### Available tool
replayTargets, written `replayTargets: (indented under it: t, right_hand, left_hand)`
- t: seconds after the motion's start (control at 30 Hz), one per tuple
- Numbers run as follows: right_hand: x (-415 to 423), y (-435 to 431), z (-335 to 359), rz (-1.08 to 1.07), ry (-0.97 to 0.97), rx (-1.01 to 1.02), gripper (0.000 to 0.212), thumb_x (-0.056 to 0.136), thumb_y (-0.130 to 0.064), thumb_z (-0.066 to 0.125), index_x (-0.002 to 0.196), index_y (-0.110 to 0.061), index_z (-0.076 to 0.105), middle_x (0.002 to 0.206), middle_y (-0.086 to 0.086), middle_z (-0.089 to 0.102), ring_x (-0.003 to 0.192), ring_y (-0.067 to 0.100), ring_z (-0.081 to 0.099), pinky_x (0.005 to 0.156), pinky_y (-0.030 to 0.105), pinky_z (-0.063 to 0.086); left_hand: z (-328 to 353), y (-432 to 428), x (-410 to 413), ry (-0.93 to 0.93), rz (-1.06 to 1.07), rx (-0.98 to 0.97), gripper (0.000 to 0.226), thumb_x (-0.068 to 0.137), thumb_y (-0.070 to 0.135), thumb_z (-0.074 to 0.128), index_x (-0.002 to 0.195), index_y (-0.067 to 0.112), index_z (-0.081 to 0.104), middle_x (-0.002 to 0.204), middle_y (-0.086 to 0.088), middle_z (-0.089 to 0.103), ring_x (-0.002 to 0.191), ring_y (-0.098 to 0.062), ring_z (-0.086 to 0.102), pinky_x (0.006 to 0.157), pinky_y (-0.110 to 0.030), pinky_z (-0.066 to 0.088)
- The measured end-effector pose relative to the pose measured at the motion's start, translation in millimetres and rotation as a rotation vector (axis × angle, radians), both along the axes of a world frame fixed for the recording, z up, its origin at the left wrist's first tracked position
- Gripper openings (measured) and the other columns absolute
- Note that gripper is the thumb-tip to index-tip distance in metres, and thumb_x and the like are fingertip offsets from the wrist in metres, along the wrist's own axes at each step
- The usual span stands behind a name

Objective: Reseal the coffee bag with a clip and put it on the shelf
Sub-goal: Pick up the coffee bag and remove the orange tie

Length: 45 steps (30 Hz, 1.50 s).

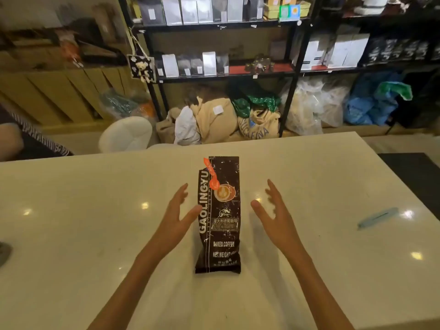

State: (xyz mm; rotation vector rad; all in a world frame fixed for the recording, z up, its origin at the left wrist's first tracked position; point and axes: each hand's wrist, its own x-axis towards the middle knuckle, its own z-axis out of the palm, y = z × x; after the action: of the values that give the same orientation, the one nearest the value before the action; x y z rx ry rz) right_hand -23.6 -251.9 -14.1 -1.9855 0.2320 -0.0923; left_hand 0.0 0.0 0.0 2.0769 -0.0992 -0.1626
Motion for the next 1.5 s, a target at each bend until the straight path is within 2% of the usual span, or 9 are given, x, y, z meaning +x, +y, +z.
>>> replayTargets:
  t: [0.1,0.2,0.43,0.6,0.73,0.93,1.2,1.37,1.5]
  right_hand:
    - [-5.5,11.6,-13.7,0.071,0.146,0.258,0.081,0.078,-0.058,0.057,0.150,-0.035,0.029,0.144,0.003,0.052,0.117,0.014,0.059,0.086,0.024,0.051]
    - [-13.0,24.3,-25.5,0.178,0.235,0.402,0.073,0.079,-0.048,0.062,0.146,-0.029,0.038,0.135,0.004,0.060,0.104,0.008,0.067,0.072,0.021,0.058]
    - [-12.5,28.5,-28.7,0.169,0.165,0.545,0.054,0.082,-0.042,0.063,0.132,-0.042,0.045,0.132,-0.004,0.060,0.105,0.006,0.068,0.078,0.025,0.059]
    - [-10.9,36.8,-36.7,0.377,0.189,0.484,0.082,0.082,-0.023,0.077,0.146,-0.038,0.028,0.137,-0.006,0.058,0.120,0.010,0.062,0.089,0.025,0.056]
    - [-6.1,39.6,-42.4,0.283,0.167,0.521,0.083,0.082,-0.014,0.077,0.148,-0.031,0.030,0.134,-0.002,0.061,0.116,0.011,0.065,0.084,0.024,0.057]
    - [-3.8,46.1,-53.3,0.145,0.202,0.373,0.062,0.078,-0.025,0.080,0.130,-0.033,0.047,0.120,-0.005,0.067,0.098,0.005,0.070,0.073,0.020,0.058]
    - [-1.6,32.5,-46.9,0.081,0.228,0.555,0.025,0.094,-0.020,0.061,0.118,-0.015,0.059,0.109,0.006,0.074,0.093,0.015,0.074,0.070,0.025,0.060]
    - [7.7,23.6,-42.7,0.095,0.251,0.611,0.021,0.094,-0.014,0.060,0.115,-0.010,0.062,0.109,0.009,0.075,0.103,0.028,0.072,0.085,0.038,0.058]
    - [10.6,26.4,-33.3,0.131,0.258,0.524,0.020,0.095,-0.029,0.059,0.112,-0.018,0.063,0.103,0.001,0.077,0.094,0.015,0.074,0.078,0.028,0.059]
  left_hand:
    - [-10.7,-15.2,-6.2,0.265,-0.136,-0.208,0.076,0.086,0.049,0.061,0.147,0.039,0.016,0.147,0.000,0.044,0.128,-0.015,0.052,0.094,-0.030,0.051]
    - [-19.8,-31.2,-13.7,0.293,-0.218,-0.302,0.079,0.089,0.027,0.066,0.147,0.042,0.015,0.141,0.005,0.050,0.119,-0.009,0.061,0.087,-0.029,0.056]
    - [-23.2,-30.0,-11.4,0.235,-0.275,-0.371,0.112,0.082,-0.001,0.072,0.151,0.040,-0.007,0.149,0.014,0.035,0.128,-0.004,0.052,0.091,-0.025,0.053]
    - [-33.3,-28.0,-8.7,0.229,-0.105,-0.451,0.112,0.083,0.004,0.072,0.149,0.046,-0.008,0.144,0.007,0.045,0.121,-0.005,0.058,0.093,-0.032,0.055]
    - [-34.8,-26.7,-6.5,0.276,-0.218,-0.438,0.111,0.078,0.002,0.078,0.151,0.039,0.002,0.146,0.007,0.043,0.127,-0.009,0.054,0.095,-0.032,0.053]
    - [-44.8,-29.9,-8.2,0.328,-0.085,-0.370,0.074,0.075,0.005,0.080,0.135,0.023,0.040,0.125,0.000,0.064,0.106,-0.006,0.068,0.077,-0.021,0.057]
    - [-42.9,-36.1,-4.7,0.378,0.074,-0.504,0.020,0.096,0.023,0.056,0.114,0.018,0.059,0.111,-0.002,0.073,0.098,-0.011,0.072,0.074,-0.022,0.058]
    - [-37.6,-34.1,2.0,0.340,0.063,-0.477,0.020,0.096,0.017,0.055,0.114,0.017,0.064,0.108,0.000,0.076,0.102,-0.018,0.071,0.074,-0.023,0.058]
    - [-29.3,-32.0,11.5,0.356,0.068,-0.565,0.032,0.094,0.019,0.060,0.124,0.026,0.054,0.115,0.001,0.072,0.106,-0.018,0.069,0.086,-0.038,0.056]
